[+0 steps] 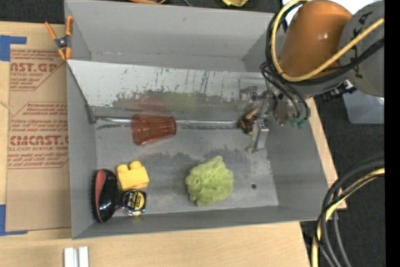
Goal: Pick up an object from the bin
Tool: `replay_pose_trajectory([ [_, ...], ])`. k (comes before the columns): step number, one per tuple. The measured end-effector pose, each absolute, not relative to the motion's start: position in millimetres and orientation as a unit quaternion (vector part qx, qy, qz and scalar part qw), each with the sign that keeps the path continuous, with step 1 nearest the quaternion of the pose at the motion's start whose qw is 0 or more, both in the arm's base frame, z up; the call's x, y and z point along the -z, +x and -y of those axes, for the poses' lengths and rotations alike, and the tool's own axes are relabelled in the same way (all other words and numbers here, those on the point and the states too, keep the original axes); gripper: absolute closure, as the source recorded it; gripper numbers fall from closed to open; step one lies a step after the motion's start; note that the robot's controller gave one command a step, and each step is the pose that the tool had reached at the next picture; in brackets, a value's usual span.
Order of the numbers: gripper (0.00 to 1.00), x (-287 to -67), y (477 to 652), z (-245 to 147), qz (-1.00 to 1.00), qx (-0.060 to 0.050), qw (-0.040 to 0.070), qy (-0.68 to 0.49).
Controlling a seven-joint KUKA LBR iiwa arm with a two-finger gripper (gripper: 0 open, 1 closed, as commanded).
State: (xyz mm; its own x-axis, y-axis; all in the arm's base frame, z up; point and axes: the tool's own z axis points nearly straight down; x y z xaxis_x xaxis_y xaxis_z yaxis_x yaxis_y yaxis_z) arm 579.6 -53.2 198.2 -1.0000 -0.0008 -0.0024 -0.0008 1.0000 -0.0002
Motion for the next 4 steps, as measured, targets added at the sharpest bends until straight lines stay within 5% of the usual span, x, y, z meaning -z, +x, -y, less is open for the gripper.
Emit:
replay_pose_trajectory([
  [1,0.0,-198,579.6,53,-1.0,0.0,0.001,0.0],
  [2,0.0,-277,564.6,41,-1.0,0.0,0.006,-0.012],
  [3,0.0,-305,555.9,59,-1.0,0.0,-0.001,0.0],
  [4,0.0,-221,527.6,27,-1.0,-0.001,-0.003,-0.015],
])
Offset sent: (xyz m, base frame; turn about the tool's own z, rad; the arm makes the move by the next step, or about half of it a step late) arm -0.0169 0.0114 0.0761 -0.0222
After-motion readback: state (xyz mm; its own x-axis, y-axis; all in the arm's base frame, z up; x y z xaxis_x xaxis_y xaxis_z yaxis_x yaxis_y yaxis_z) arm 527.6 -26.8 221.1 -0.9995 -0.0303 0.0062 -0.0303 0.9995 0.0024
